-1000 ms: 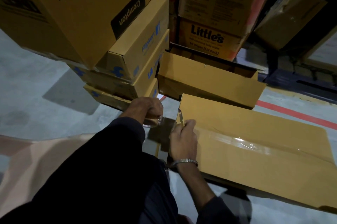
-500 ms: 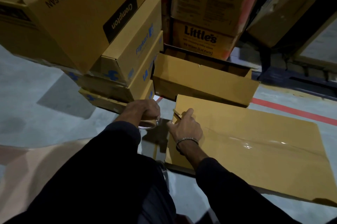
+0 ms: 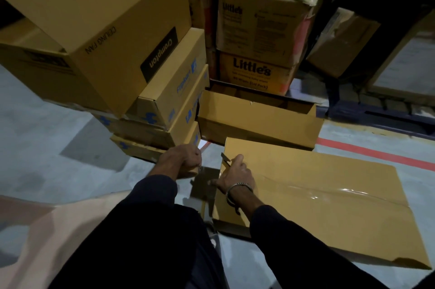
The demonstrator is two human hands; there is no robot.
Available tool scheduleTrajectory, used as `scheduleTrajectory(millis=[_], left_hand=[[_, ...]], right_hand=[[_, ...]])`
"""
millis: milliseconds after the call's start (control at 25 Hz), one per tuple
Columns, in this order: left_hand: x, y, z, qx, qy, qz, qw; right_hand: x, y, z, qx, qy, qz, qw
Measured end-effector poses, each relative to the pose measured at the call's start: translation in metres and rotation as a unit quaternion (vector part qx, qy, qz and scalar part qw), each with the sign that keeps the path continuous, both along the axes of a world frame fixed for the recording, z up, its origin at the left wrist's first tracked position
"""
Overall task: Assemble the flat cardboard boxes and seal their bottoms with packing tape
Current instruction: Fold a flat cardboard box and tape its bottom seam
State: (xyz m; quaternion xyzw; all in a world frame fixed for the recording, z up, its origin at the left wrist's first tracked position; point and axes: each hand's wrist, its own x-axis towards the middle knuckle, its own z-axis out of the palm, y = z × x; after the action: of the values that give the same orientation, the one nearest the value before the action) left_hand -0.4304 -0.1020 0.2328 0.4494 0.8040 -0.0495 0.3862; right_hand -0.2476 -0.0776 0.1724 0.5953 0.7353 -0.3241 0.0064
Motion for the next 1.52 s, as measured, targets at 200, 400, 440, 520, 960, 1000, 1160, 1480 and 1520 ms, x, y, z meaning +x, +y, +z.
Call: scheduleTrajectory(millis=[200, 400, 440, 520, 960, 1000, 1160, 1480, 1520], left_hand=[[0.025, 0.0, 0.029, 0.086, 0.002, 0.016, 0.996], [0.062, -0.01, 0.06, 0.264, 0.025, 0.063, 0.962], [0.07, -0.013, 0.064, 0.277, 0.023, 0.054, 0.959], [0.088, -0.02, 0.069, 0.275, 0.002, 0.022, 0.961], [0.168, -0.031, 0.088, 0.3, -0.001, -0.016, 0.954], [0.174, -0.028, 0.085, 0.279, 0.006, -0.047, 0.959], [0.183, -0.015, 0.072, 0.235, 0.014, -0.12, 0.965], [0.175, 0.007, 0.052, 0.176, 0.028, -0.153, 0.972], [0.172, 0.008, 0.05, 0.167, 0.025, -0.15, 0.974]], right_hand=[[0.047, 0.003, 0.02, -0.093, 0.196, -0.076, 0.973], [0.114, 0.001, 0.037, -0.131, 0.233, -0.159, 0.95], [0.122, 0.003, 0.042, -0.117, 0.232, -0.162, 0.952], [0.139, 0.004, 0.055, -0.096, 0.208, -0.149, 0.962], [0.202, 0.018, 0.076, -0.035, 0.193, -0.233, 0.953], [0.21, 0.029, 0.068, -0.031, 0.179, -0.238, 0.954], [0.238, 0.081, 0.048, -0.019, 0.156, -0.186, 0.97], [0.25, 0.147, 0.013, 0.054, 0.08, -0.016, 0.995], [0.252, 0.149, 0.01, 0.059, 0.061, -0.005, 0.996]])
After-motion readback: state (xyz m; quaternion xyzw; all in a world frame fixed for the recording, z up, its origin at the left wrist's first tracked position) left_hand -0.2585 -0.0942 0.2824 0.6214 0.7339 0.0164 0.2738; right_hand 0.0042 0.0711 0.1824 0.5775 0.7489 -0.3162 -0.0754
